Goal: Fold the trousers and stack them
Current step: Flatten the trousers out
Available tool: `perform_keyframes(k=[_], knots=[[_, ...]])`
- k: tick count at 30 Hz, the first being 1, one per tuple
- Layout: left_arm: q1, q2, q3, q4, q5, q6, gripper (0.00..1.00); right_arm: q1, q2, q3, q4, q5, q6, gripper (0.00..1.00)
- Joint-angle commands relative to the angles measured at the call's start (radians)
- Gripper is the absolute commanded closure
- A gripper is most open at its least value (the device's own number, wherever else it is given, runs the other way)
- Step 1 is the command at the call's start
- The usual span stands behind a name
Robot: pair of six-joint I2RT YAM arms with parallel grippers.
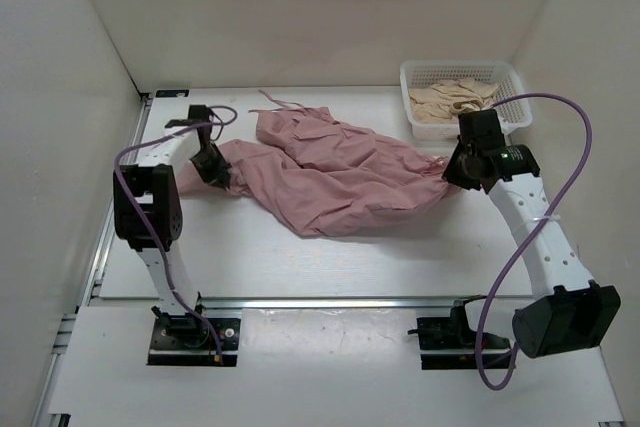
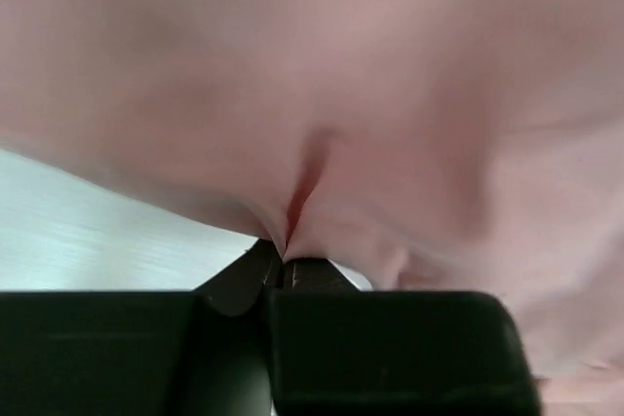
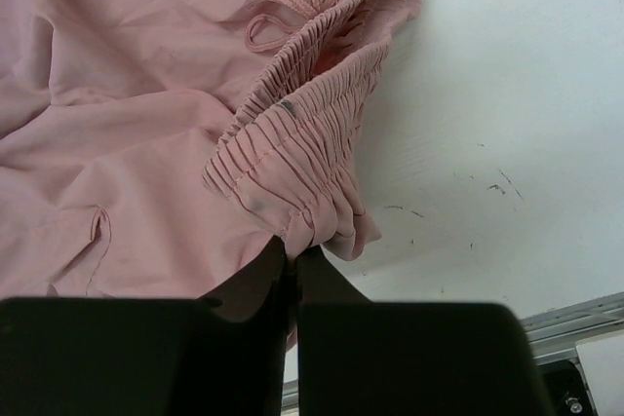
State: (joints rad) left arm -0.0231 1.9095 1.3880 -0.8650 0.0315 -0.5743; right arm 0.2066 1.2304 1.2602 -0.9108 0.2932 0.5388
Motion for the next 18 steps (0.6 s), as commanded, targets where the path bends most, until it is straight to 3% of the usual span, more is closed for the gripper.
perform_keyframes(k=[1,5,7,8,9,10,12,14,17,18], knots=[[0.041,-0.090,0.190,-0.067,-0.088,0.024,0.90,-0.003,-0.023,0.010,0.016,-0.005,-0.028,1.00],[0.106,-0.159,0.419,-0.135,-0.147,0.036,0.90,-0.047,0.056,0.178,0.041,0.009,-0.046,1.00],[0.158,-0.146,0.579,-0.147,-0.081,0.045,0.90,-0.081,0.174,0.311,0.056,-0.032,-0.046,1.00],[0.175,-0.124,0.647,-0.166,-0.046,0.034,0.90,-0.081,0.222,0.397,0.056,-0.060,-0.046,1.00],[0.201,-0.100,0.724,-0.228,-0.003,0.034,0.90,-0.081,0.268,0.595,0.009,-0.072,-0.046,1.00],[0.201,-0.078,0.884,-0.267,-0.002,0.034,0.90,-0.081,0.308,0.698,-0.028,-0.072,-0.046,1.00],[0.216,-0.047,1.012,-0.331,-0.002,0.034,0.90,-0.081,0.376,0.897,-0.100,-0.060,-0.074,1.00],[0.241,-0.090,1.062,-0.348,0.007,0.047,0.90,-0.090,0.350,0.920,-0.109,-0.036,-0.088,1.00],[0.241,-0.159,0.940,-0.339,0.007,0.083,0.90,-0.090,0.247,0.780,-0.109,0.003,-0.097,1.00],[0.241,-0.203,0.890,-0.329,0.007,0.099,0.90,-0.090,0.215,0.655,-0.099,0.014,-0.097,1.00]])
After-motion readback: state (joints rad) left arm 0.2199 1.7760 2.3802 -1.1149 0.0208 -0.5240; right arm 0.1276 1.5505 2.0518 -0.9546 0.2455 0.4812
